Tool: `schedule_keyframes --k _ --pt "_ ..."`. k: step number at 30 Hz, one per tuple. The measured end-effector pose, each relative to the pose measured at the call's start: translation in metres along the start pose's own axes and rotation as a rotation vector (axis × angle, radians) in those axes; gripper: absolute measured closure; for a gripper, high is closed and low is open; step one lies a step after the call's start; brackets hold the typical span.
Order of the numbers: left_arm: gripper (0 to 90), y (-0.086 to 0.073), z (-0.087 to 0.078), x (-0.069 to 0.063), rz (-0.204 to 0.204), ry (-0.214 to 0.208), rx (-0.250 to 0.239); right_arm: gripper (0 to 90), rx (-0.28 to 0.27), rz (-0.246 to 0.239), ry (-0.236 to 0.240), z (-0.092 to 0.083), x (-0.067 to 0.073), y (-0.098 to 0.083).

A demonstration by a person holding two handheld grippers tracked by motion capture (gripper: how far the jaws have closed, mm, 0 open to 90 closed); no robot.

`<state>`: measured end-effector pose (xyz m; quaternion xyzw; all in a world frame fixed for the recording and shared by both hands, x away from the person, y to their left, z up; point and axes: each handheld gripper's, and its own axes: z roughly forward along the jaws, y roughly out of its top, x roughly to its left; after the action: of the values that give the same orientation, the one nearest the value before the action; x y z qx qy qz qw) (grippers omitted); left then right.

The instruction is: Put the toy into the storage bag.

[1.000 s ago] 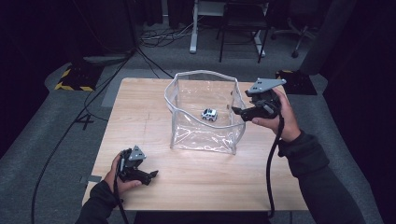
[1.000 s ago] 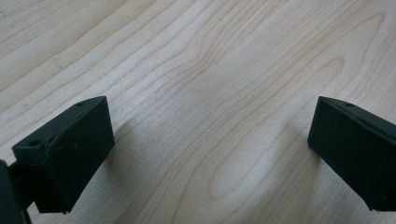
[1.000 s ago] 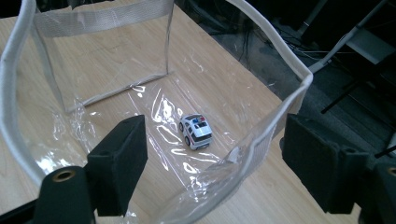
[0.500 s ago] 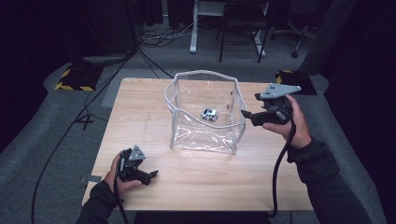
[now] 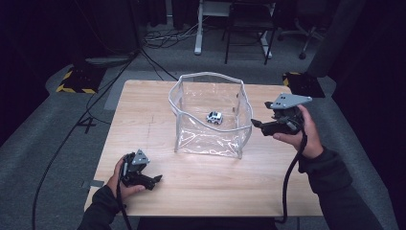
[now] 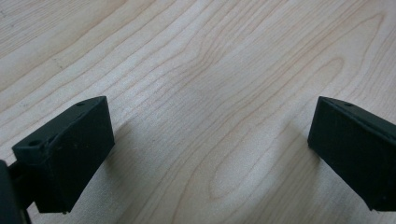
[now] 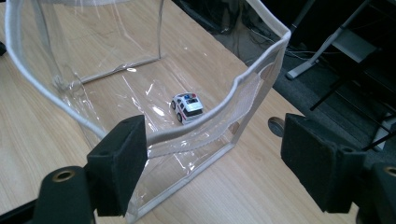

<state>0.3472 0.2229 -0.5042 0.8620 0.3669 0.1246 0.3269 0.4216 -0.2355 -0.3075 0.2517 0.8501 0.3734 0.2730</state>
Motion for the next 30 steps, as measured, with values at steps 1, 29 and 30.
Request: schedule_keyframes --k 1,29,30 --pt "0.6 0.0 0.0 0.0 0.0 0.0 0.0 23.5 -0.002 -0.002 -0.002 0.0 0.0 -0.002" --pt "0.5 0.0 0.0 0.0 0.0 0.001 -0.001 23.5 0.066 0.009 -0.013 0.01 0.007 -0.052" --pt "0.6 0.0 0.0 0.0 -0.001 0.001 -0.001 23.5 0.069 -0.002 -0.011 0.011 0.006 -0.053"
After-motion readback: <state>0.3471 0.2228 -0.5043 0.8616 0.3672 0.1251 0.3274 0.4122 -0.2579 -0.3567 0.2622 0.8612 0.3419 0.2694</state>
